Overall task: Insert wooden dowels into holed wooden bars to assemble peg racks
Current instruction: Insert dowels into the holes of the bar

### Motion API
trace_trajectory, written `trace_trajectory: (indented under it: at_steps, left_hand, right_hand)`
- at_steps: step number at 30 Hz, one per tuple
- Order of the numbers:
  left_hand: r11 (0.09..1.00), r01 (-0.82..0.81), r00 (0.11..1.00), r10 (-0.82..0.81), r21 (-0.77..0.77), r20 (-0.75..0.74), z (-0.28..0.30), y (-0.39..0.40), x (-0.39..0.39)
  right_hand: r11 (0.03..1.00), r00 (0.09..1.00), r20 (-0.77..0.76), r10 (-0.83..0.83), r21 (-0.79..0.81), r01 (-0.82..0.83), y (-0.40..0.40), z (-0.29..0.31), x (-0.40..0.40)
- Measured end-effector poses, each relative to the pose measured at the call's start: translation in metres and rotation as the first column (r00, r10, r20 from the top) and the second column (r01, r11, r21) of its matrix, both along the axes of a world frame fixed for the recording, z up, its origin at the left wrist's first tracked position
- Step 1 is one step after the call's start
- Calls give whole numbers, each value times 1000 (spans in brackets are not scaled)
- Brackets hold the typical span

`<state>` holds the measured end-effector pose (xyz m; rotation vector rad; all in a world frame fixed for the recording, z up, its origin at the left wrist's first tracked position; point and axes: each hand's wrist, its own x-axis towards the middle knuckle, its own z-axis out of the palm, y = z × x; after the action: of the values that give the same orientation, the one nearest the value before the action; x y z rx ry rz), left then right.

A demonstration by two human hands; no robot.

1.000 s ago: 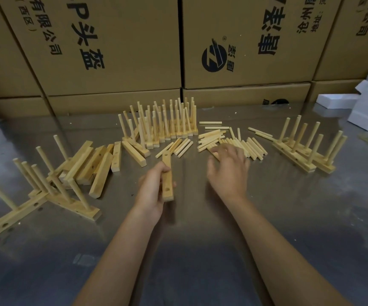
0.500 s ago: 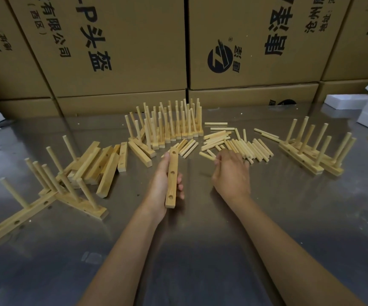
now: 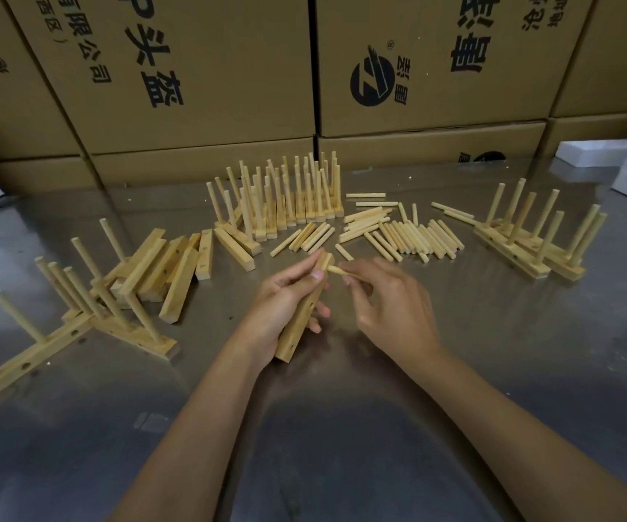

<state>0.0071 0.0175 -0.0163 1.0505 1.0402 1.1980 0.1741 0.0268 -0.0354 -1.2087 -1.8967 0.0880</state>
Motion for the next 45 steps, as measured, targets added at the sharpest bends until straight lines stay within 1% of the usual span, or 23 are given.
trace_trajectory:
  at_steps: [6,9,11,14,18,21,23,25,27,28,29,31,32,34,37,39,41,43,45]
  left_hand:
    - [999,18,999,-16,47,-46,0,0,1]
    - [998,25,996,-20,50,-92,-1,-1,2]
    - [997,33,994,-26,63,-107,-1,0,3]
    - [994,48,992,-36,102,-123,-1,-1,4]
    - [991,59,982,-37,118,-183,-2,-2,4]
    - [992,88,983,-71,95,-169,0,-1,3]
    - [988,139,977,-126,64,-170,2,0,3]
    - [983,181,963,-169,38,-211,2,0,0]
    - [990,138,963,-126,34,-237,1,0,-4]
    - [996,80,970,-71,28,-232,1,1,-6]
    - [1000,5,976,-2,13,-217,1,3,-8]
    - [989,-141,976,130,-54,-173,1,7,-14]
    - [977,-191,973,175,-97,-148,1,9,-16]
    - [960,-239,968,223,-148,-116,1,9,-18]
    - [954,-257,965,243,-156,-101,1,5,-17]
    - [948,-271,962,260,-165,-86,2,3,-16]
    - [941,-276,961,271,-195,-53,5,3,-16]
    - [931,-281,958,285,-234,-18,7,4,-18]
    - [924,-287,955,296,-253,-5,7,4,-20]
  right_hand:
    - [1000,1000,18,-4,16,4,-3,9,1]
    - [1000,1000,-10,5,2,-5,-4,10,1]
    - [1000,997,-75,4,-17,-5,-6,11,0]
    - [995,978,-207,-12,-99,-9,-5,12,0]
    - [986,964,-267,-16,-165,-29,-4,12,0]
    - [976,939,-345,-2,-205,-73,-2,14,2]
    - [964,927,-375,13,-243,-112,3,15,4]
    - [938,881,-473,20,-296,-181,8,18,6]
    - [934,822,-569,-12,-301,-194,13,19,12]
    - [947,827,-561,-49,-290,-141,17,17,16]
    - [959,862,-497,-99,-280,-51,20,13,21]
    - [959,944,-256,-209,-244,146,29,2,28]
    - [953,960,-144,-241,-223,206,34,-3,29]
    - [940,964,19,-265,-216,263,46,-8,23]
    - [931,940,250,-231,-224,288,64,-8,9]
    - [929,933,292,-210,-236,284,69,-4,1]
    - [934,946,268,-182,-253,251,63,-2,-5]
    - [949,961,258,-102,-264,172,47,-2,-11]
    - [962,972,235,24,-269,41,25,-4,-11]
